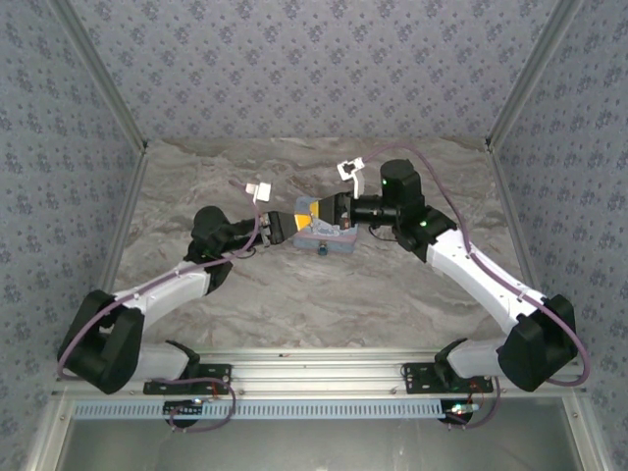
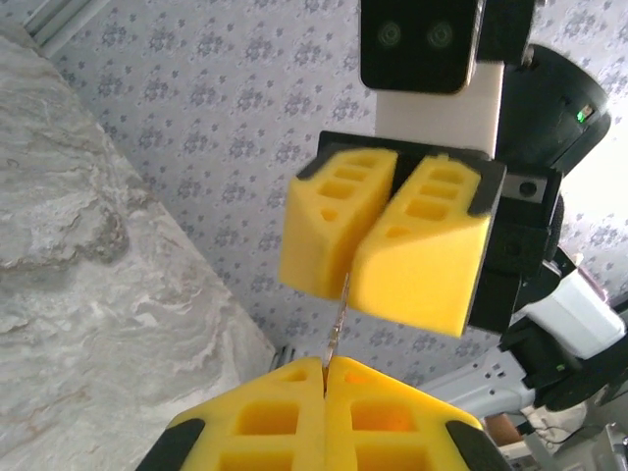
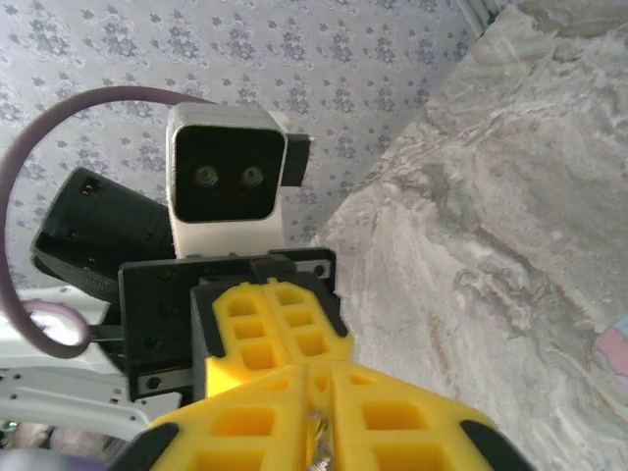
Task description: Unlock a padlock with a key
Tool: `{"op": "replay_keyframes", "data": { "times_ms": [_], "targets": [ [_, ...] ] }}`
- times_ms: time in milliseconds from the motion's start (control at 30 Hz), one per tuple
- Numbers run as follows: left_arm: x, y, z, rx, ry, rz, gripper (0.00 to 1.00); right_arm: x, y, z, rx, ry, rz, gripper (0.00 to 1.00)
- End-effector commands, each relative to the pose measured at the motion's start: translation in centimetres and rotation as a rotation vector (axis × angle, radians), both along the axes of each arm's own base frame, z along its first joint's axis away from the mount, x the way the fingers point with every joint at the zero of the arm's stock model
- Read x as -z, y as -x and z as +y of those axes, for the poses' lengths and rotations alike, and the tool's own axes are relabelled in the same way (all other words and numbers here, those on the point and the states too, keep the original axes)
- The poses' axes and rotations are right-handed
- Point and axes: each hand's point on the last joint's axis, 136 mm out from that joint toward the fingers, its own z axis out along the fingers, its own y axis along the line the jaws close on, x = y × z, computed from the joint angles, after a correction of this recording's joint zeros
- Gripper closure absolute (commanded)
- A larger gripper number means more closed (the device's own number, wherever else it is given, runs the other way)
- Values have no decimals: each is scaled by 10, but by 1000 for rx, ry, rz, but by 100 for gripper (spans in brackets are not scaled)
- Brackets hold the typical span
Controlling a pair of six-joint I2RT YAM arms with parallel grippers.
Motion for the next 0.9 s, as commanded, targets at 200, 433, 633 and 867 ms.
{"op": "replay_keyframes", "data": {
  "times_ms": [200,433,633,867],
  "targets": [
    [27,11,30,-82,-305,-80,100,56,-24,-40,317,198,166,44],
    [89,31,63,-176,-638,-42,100,126,-17,-69,594,376,311,46],
    [138,32,72,-257,-659,76,100,173,3,-40,624,552,305,51],
    [164,32,73,-260,-770,54,100,200,-17,-29,701,636,318,52]
  ]
}}
